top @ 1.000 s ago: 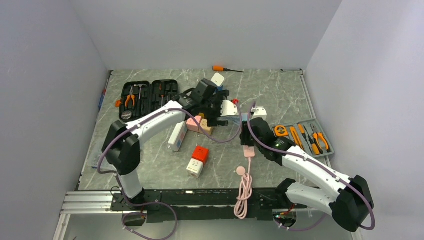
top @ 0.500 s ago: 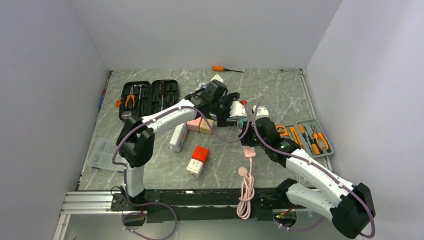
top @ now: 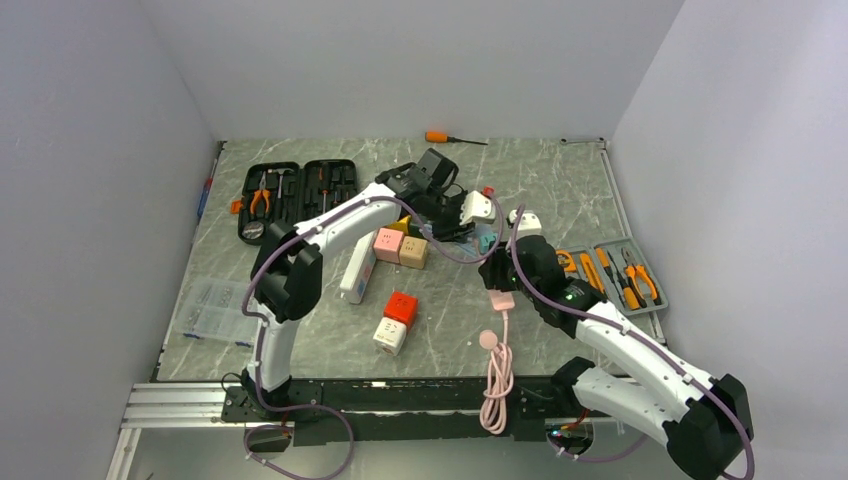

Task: Pull the plug off the socket
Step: Pick up the socket from the center of the board.

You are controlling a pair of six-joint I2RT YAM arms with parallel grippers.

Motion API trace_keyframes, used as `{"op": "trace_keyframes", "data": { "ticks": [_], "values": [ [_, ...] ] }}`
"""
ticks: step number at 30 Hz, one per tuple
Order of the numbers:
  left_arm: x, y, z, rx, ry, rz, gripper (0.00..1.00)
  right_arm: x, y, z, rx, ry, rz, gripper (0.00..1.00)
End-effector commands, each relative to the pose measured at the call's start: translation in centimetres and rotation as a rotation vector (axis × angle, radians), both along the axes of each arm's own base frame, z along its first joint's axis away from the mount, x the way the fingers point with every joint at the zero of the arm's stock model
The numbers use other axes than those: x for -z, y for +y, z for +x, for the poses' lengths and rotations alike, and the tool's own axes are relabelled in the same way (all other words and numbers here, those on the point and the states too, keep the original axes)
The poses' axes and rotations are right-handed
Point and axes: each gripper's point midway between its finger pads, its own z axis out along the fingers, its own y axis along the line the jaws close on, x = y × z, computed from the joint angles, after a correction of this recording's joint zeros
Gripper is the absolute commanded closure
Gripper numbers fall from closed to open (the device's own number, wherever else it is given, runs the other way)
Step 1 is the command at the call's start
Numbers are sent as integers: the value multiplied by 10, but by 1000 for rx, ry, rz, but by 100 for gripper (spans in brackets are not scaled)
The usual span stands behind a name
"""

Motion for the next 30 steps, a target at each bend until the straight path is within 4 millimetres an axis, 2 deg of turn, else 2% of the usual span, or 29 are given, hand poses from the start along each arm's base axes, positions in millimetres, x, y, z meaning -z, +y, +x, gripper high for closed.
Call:
{"op": "trace_keyframes", "data": {
  "ticks": [1,4,5,7,8,12,14,16,19,20,24,27,30],
  "values": [
    [-7,-3,-9,33,74,-7,59,-69,17,21,-17,-218,137,100],
    [-7,-7,-18,57,124,-4,62,-74,19,22,-25,-239,137,100],
    [-8,-8,-18,59,132,-5,65,-76,20,21,-28,-247,134,100],
    [-7,-9,-17,59,140,-3,93,-80,22,21,-38,-263,128,100],
    [-8,-11,-16,52,145,-6,100,-81,24,21,-45,-271,124,100],
    [-28,-16,-10,41,173,-59,100,-75,30,17,-77,-279,120,100],
    [-45,-15,-7,39,183,-102,100,-71,33,14,-92,-266,130,99],
    [-62,-12,-2,39,197,-158,100,-70,36,9,-114,-257,150,95],
    [-81,-5,-2,53,220,-215,100,-70,44,-1,-180,-248,182,78],
    [-86,-3,-4,59,229,-227,100,-71,46,-4,-201,-248,191,66],
    [-92,6,-17,109,281,-249,100,-70,56,-16,-275,-216,223,37],
    [-98,12,-25,140,306,-268,100,-69,61,-24,-313,-199,252,27],
    [-106,21,-33,171,289,-291,100,-75,55,-27,-303,-221,275,19]
  ]
}}
